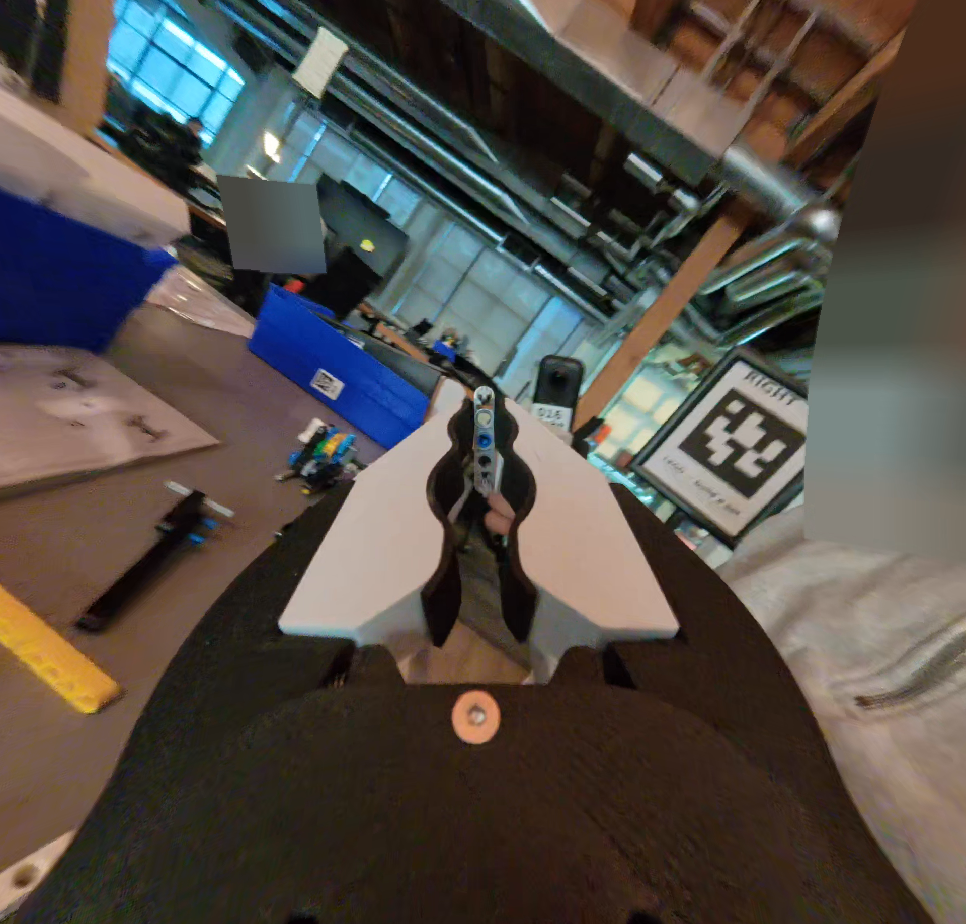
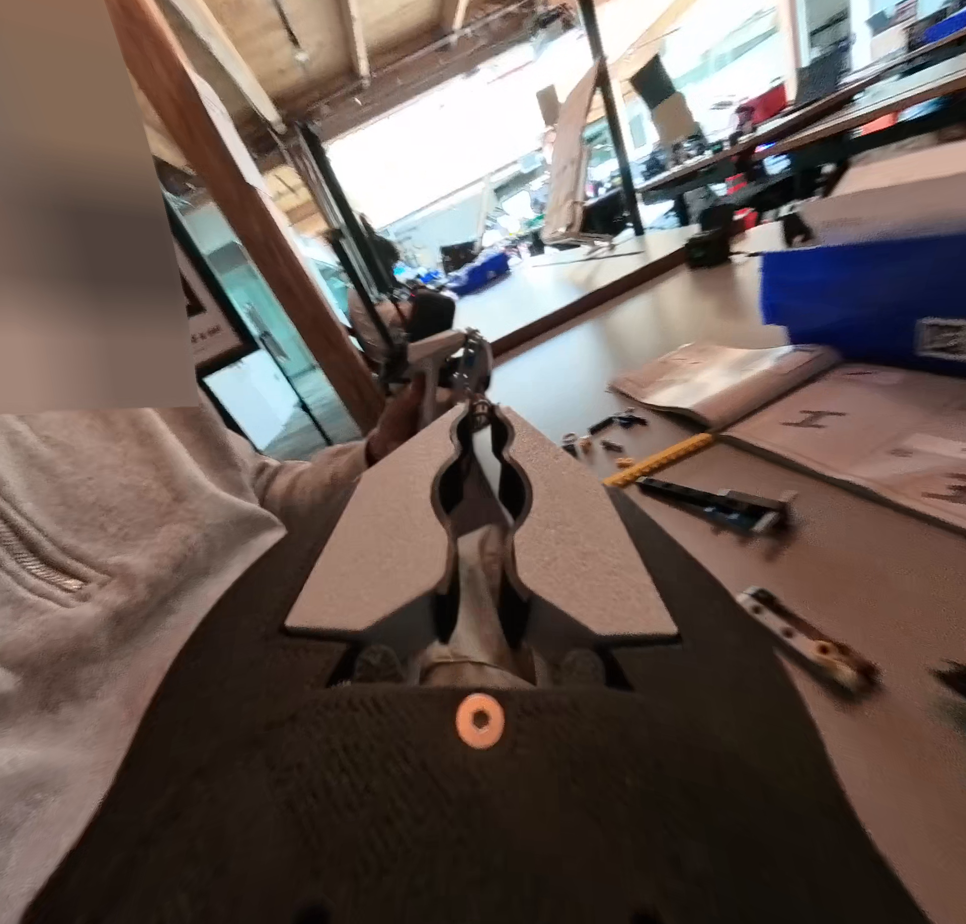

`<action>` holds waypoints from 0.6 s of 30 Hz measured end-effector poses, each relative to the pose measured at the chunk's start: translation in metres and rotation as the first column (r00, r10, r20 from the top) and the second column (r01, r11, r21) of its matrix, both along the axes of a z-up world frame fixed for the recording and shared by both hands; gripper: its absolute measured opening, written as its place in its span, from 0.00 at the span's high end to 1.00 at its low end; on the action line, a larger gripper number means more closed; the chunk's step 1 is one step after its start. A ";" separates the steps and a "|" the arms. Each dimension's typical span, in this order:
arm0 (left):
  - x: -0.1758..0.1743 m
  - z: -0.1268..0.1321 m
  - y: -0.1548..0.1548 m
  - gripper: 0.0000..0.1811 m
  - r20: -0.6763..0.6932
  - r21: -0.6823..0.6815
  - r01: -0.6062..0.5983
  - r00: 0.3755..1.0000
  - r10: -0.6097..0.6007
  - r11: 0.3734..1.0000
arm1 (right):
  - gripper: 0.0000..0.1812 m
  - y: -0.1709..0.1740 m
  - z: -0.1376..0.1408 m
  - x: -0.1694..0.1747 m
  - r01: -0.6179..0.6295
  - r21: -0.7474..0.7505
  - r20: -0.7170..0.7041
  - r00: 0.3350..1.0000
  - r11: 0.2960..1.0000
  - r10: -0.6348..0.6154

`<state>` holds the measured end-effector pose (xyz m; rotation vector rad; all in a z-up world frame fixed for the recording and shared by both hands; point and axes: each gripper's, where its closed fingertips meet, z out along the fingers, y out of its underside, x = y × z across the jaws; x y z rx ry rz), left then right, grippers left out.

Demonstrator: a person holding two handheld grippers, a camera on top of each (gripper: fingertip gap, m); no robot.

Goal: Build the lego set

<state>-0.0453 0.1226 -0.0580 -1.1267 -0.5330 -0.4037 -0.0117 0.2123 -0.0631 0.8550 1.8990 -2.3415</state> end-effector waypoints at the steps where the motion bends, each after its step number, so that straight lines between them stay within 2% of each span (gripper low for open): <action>1: 0.002 0.004 0.000 0.98 -0.013 0.004 0.004 1.000 -0.004 1.000 | 0.97 0.001 0.000 -0.002 0.019 0.031 -0.021 1.000 0.999 -0.018; 5: 0.010 -0.002 0.011 0.98 0.003 -0.004 0.038 0.999 -0.038 0.999 | 0.97 -0.009 -0.009 -0.002 0.034 0.074 -0.022 0.999 0.997 -0.033; 8: 0.003 -0.008 0.008 0.98 0.013 -0.027 0.020 1.000 -0.019 0.999 | 0.97 -0.014 -0.022 -0.005 0.035 0.108 -0.013 0.999 0.993 -0.034; 11: -0.006 -0.015 0.006 0.98 0.048 -0.043 -0.009 0.999 0.011 0.999 | 0.97 -0.018 -0.029 -0.006 0.017 0.078 0.022 1.000 0.997 -0.018; 15: -0.009 -0.037 0.016 0.99 0.143 -0.105 0.038 0.989 -0.023 0.994 | 0.97 -0.022 -0.049 -0.011 0.010 0.145 0.073 0.997 0.989 -0.021; 18: -0.010 -0.054 0.023 0.99 0.160 -0.202 0.043 0.987 -0.010 0.978 | 0.97 -0.023 -0.059 -0.014 0.024 0.197 0.087 0.995 0.980 -0.042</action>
